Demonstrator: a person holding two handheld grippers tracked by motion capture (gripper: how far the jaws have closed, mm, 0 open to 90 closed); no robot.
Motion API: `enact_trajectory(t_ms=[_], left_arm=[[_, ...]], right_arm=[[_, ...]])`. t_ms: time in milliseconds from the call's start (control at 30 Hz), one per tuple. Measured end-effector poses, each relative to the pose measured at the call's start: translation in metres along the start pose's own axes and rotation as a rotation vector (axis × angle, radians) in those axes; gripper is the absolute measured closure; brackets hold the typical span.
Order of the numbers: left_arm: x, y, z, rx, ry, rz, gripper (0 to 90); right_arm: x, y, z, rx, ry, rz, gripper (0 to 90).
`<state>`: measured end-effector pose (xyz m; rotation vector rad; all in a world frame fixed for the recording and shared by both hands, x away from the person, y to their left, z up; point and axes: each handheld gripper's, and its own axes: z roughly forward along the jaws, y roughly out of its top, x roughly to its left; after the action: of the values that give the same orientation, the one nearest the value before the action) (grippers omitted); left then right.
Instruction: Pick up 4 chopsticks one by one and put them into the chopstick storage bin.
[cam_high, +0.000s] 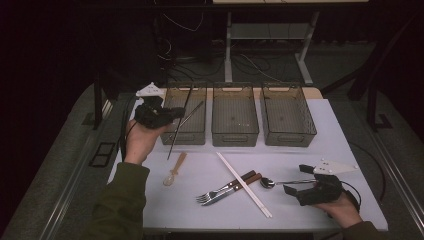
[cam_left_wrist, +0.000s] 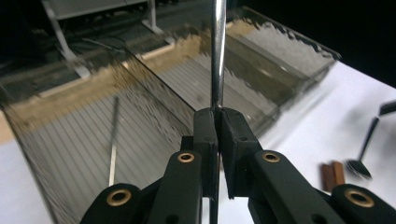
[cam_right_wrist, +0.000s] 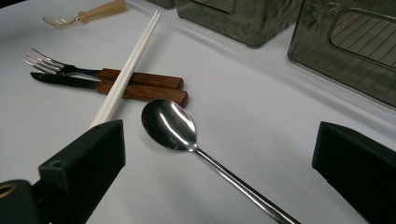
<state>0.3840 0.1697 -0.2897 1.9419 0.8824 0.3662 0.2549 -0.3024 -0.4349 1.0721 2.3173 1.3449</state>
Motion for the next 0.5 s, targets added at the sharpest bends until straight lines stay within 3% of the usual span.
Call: enact_trajectory(t_ms=[167,500], left_arm=[[0.014,0.025,0.001,-0.055,0.007,0.014,84.9],[0.036,0.053,0.013,-0.090,0.050,0.026,84.9]], right_arm=[[0.000,0.000,0.000,-0.001,-0.001,0.002,2.8],[-0.001,0.000,-0.001,-0.004,0.001,0.007,2.8]])
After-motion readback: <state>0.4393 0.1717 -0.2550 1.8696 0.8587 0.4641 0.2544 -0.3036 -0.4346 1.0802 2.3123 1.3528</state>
